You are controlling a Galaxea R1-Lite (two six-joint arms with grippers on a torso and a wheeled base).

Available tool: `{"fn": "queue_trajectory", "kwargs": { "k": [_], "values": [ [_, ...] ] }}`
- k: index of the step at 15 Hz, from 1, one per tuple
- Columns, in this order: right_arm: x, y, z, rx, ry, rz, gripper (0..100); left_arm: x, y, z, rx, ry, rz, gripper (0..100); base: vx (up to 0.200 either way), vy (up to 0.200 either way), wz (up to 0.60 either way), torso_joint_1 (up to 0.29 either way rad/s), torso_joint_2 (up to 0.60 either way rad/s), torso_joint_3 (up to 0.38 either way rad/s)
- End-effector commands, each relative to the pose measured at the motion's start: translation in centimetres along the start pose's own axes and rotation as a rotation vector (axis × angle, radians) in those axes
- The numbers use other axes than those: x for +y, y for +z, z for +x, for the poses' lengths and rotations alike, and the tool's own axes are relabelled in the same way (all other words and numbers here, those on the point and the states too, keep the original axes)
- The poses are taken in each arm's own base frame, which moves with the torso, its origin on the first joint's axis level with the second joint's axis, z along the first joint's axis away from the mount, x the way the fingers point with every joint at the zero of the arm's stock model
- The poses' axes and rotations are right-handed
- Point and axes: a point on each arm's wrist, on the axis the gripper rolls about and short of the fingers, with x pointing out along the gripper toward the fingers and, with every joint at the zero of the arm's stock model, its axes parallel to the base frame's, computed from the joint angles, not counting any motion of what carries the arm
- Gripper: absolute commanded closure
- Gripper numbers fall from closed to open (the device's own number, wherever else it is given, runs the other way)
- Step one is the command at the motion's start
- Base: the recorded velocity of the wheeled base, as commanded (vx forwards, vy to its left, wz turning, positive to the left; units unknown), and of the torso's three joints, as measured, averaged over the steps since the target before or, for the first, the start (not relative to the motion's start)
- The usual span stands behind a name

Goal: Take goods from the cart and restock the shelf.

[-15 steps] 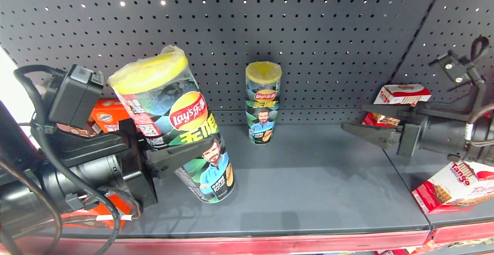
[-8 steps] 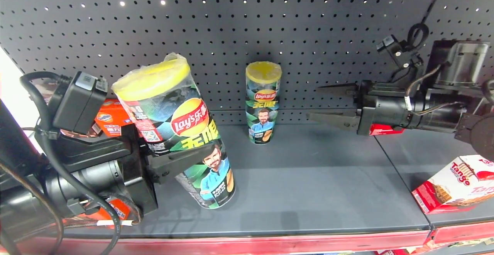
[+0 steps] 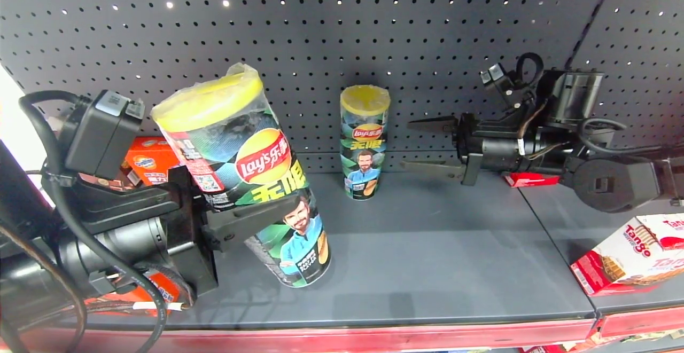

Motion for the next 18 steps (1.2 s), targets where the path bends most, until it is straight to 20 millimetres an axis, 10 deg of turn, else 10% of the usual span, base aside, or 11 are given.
{"fn": "queue_trajectory", "kwargs": {
  "k": [1,18],
  "values": [
    [-1.2,-1.4,0.7,0.012,-0.004,0.018,0,0.0,0.1,0.0,-0.003,0.002,0.001,100,0.000,0.000,0.00,0.000,0.00,0.000],
    [-1.6,-5.5,5.6,0.058,0.015,0.076,0,0.5,-0.2,0.4,-0.004,0.008,-0.024,100,0.000,0.000,0.00,0.000,0.00,0.000]
  ]
}}
